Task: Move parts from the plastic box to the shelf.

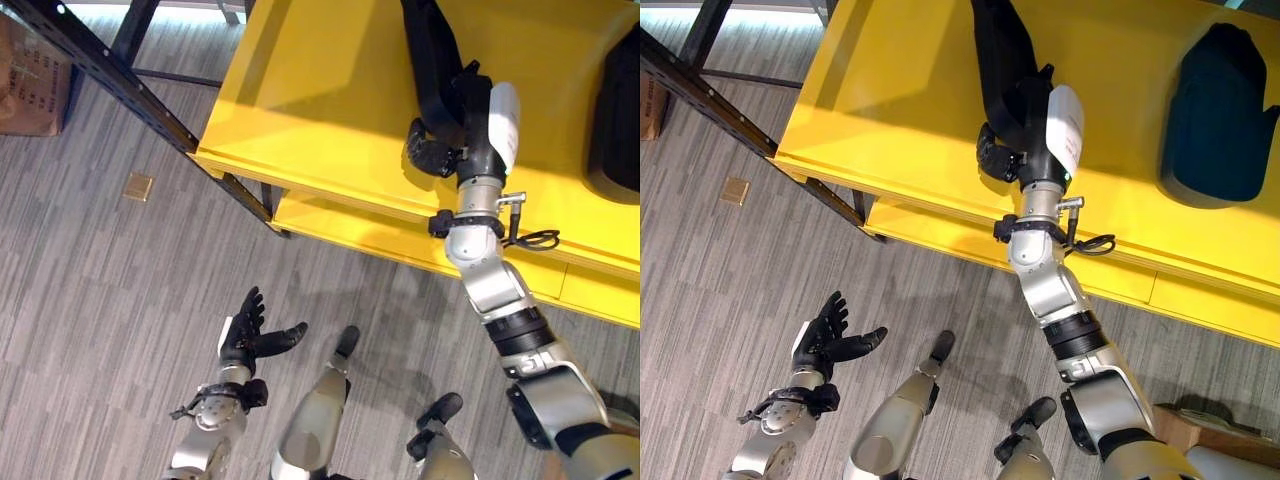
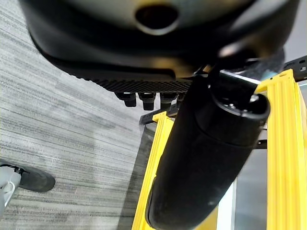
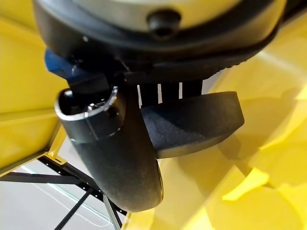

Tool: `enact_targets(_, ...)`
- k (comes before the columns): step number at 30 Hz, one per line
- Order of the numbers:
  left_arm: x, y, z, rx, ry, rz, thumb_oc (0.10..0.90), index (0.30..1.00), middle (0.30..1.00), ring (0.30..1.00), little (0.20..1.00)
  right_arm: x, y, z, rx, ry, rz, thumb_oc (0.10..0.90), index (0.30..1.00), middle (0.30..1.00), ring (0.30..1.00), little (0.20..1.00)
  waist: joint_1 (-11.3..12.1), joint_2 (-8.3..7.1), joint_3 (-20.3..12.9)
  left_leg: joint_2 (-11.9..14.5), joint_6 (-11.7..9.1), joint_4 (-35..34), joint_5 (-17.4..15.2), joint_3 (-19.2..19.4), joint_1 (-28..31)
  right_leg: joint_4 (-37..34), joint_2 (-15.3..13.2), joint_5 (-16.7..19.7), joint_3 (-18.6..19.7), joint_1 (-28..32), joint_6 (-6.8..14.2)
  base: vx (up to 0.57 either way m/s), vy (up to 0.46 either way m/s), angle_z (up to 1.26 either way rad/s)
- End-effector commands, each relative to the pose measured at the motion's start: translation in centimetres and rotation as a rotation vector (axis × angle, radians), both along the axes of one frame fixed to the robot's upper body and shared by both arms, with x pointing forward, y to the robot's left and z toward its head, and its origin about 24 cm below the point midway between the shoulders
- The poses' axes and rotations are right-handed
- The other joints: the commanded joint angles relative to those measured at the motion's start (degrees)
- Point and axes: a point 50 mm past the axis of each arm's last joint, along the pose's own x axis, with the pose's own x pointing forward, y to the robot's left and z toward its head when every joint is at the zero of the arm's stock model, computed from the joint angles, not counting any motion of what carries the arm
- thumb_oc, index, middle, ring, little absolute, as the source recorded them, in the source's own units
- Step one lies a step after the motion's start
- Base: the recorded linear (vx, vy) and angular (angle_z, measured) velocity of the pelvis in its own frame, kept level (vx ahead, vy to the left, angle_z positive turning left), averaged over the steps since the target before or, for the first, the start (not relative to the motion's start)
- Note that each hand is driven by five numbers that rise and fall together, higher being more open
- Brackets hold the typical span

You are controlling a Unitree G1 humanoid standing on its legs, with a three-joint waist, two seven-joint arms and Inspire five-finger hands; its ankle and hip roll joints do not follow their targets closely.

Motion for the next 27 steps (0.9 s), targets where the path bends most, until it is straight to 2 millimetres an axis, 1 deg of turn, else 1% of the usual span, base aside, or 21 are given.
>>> enact_targets(1, -0.1, 0.2, 2.7, 0.015, -0.141, -0.030, 0.900, 1.000, 1.000, 1.000, 1.000, -1.0, 1.4, 6.5, 0.071, -0.291, 0.046, 0.400, 0.300, 0.300, 0.300, 0.300, 0.3, 0.91, -4.3, 0.4, 2.7, -5.8, 1.6, 3.4, 0.4, 5.7, -4.1, -1.0, 1.0, 1.7, 3.1, 0.00, 0.003, 0.03)
enact_targets(2, 0.0, 0.1, 2.8, 0.014, -0.145, -0.034, 0.900, 1.000, 1.000, 1.000, 1.000, -0.9, 1.4, 6.4, 0.114, -0.291, 0.041, 0.400, 0.300, 0.300, 0.300, 0.300, 0.4, 1.12, -4.2, 0.2, 2.7, -5.8, 1.6, 3.3, 0.2, 5.9, -4.2, -1.0, 1.0, 1.5, 3.2, 0.00, 0.005, 0.03)
enact_targets(10, 0.2, -0.1, 2.9, 0.013, -0.152, -0.040, 0.900, 1.000, 1.000, 1.000, 1.000, -1.0, 1.4, 6.5, 0.158, -0.313, 0.017, 0.400, 0.300, 0.300, 0.300, 0.300, 0.4, 1.50, -3.7, -0.1, 3.0, -5.7, 1.6, 3.0, 0.0, 6.4, -4.5, -0.8, 0.9, 1.3, 3.3, 0.00, 0.001, 0.01)
enact_targets(17, 0.3, -0.5, 3.2, 0.013, -0.161, -0.050, 0.900, 1.000, 1.000, 1.000, 1.000, -1.3, 1.5, 5.8, 0.226, -0.322, 0.006, 0.400, 0.300, 0.300, 0.300, 0.300, 0.1, 1.72, -3.2, -0.2, 3.0, -5.4, 1.5, 3.0, -0.4, 6.6, -4.5, -0.8, 1.2, 0.9, 3.2, 0.00, 0.000, 0.00)
enact_targets(27, 0.4, -0.8, 3.3, 0.017, -0.169, -0.058, 0.900, 1.000, 1.000, 1.000, 1.000, -1.2, 0.1, 4.7, 0.226, -0.314, -0.094, 0.400, 0.300, 0.300, 0.300, 0.300, -0.3, 1.84, -3.0, -0.4, 2.9, -5.4, 1.6, 2.9, -0.5, 6.7, -4.6, -0.9, 1.0, 0.7, 3.2, 0.00, 0.000, 0.00)
